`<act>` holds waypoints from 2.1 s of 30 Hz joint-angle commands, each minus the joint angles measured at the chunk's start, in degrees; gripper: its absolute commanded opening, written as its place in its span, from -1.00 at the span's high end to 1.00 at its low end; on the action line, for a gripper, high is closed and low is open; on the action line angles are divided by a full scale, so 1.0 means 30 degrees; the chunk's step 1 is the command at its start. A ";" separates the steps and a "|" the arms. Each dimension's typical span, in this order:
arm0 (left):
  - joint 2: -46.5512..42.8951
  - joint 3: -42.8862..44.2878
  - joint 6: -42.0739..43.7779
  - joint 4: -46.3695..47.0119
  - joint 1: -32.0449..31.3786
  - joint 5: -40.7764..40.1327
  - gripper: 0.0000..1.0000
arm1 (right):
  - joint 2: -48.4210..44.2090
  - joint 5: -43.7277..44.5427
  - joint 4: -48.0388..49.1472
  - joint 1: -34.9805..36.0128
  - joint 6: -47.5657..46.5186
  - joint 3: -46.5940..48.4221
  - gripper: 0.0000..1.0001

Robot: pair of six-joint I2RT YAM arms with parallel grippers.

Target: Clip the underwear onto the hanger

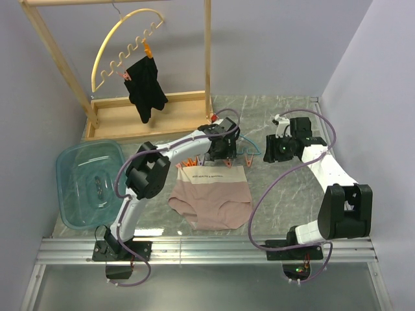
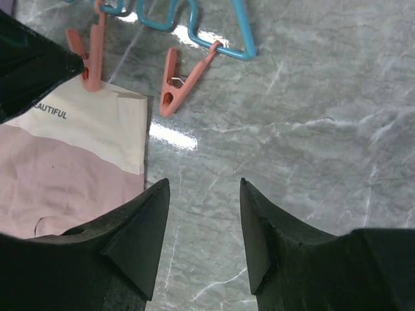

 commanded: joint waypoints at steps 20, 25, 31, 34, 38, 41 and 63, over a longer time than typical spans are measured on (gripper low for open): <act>0.2489 0.2531 0.0828 -0.0139 -0.0070 -0.0770 -0.35 | -0.1252 -0.0635 0.0044 -0.0389 -0.0668 -0.0950 -0.08; 0.2782 0.2765 0.1003 0.0007 -0.0187 -0.0681 -0.20 | -0.1193 -0.0693 0.0073 -0.0887 -0.0757 -0.0921 -0.07; 0.3308 0.3379 0.1472 0.0066 -0.0187 -0.1149 -0.04 | -0.1164 -0.0810 0.0074 -0.0946 -0.0786 -0.1067 -0.07; 0.3602 0.3819 0.1824 0.0125 -0.0187 -0.1355 0.06 | -0.1076 -0.0956 0.0044 -0.0946 -0.0932 -0.1068 -0.07; 0.3720 0.3937 0.2029 0.0213 -0.0158 -0.1385 0.26 | -0.0812 -0.1454 -0.0160 -0.0946 -0.1020 -0.1096 -0.05; 0.3691 0.3879 0.2058 0.0184 -0.0158 -0.1326 0.42 | -0.0725 -0.1892 -0.0190 -0.0946 -0.0933 -0.1359 -0.04; 0.2753 0.2882 0.2147 0.1004 0.0310 -0.0125 0.99 | 0.1238 -0.3713 0.0482 0.1627 0.0326 -0.0892 0.45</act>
